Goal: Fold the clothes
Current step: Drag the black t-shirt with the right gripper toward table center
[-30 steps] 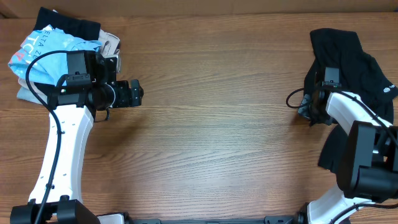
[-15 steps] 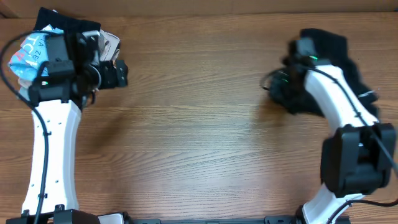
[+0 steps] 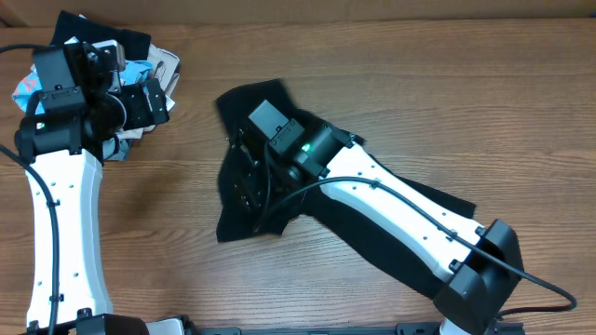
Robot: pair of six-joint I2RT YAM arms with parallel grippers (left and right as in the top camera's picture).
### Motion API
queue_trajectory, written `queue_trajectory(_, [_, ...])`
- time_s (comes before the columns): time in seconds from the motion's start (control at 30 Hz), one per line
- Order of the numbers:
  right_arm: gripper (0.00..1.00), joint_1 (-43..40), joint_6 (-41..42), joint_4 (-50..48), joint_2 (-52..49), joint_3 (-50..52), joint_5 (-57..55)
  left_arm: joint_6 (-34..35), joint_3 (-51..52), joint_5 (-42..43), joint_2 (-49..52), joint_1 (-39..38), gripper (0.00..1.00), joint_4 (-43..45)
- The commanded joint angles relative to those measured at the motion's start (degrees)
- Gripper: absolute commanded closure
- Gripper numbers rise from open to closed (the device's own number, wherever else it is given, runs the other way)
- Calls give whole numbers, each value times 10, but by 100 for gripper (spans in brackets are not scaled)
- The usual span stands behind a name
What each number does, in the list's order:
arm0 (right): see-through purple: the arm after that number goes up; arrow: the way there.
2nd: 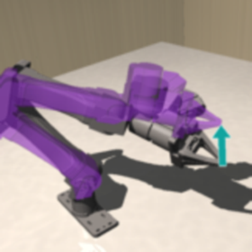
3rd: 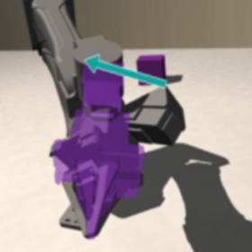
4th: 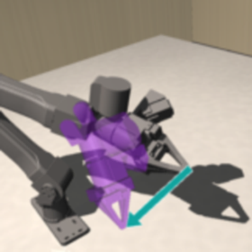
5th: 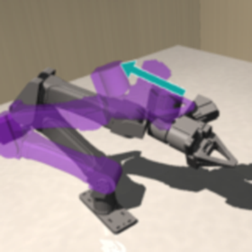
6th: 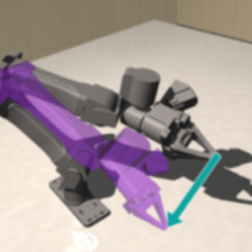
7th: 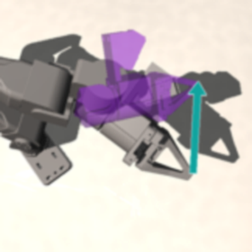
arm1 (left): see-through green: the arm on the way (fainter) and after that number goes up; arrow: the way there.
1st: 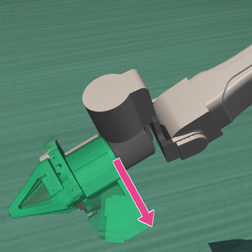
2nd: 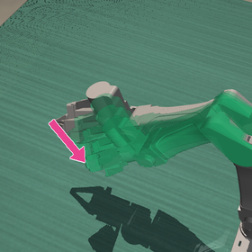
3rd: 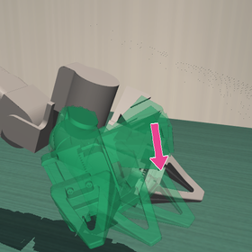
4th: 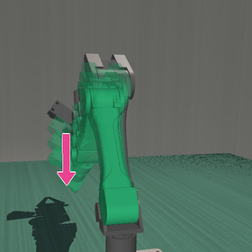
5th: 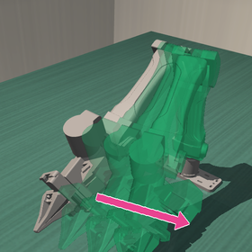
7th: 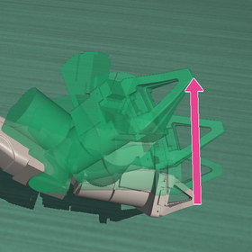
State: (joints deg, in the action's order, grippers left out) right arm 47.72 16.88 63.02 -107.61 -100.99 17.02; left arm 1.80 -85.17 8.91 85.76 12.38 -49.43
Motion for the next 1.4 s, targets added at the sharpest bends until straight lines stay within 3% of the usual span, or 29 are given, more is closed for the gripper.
queue_trajectory(0.0, [45, -63, 12, 32, 6, -50, -38, 7, -16, -5, 2, 5, 0, -3])
queue_trajectory(0.1, [45, -112, 13, 79, 5, -52, -78, 2, -16, 2, 2, 2, 0, -14])
queue_trajectory(0.2, [36, -164, 33, 120, 5, -32, -126, -12, -16, 4, 2, -11, 1, -33])
queue_trajectory(0.3, [36, -219, 33, 116, 5, 23, -124, -26, -16, 3, 2, -31, 1, -51])
queue_trajectory(0.7, [43, -275, -9, -201, -2, 246, -110, -31, -16, 1, 10, -70, 1, -59])
queue_trajectory(1.0, [46, -275, -22, -299, -65, 264, -118, -31, -16, 1, 24, -70, 1, -59])
queue_trajectory(1.23, [60, -276, -23, -334, -86, 264, -121, -29, -16, 1, 36, -70, 0, -60])
queue_trajectory(1.3, [73, -278, -23, -344, -85, 263, -129, -29, -16, 1, 40, -70, 0, -61])
queue_trajectory(1.37, [96, -282, -23, -349, -85, 254, -136, -29, -16, 1, 43, -70, 1, -61])
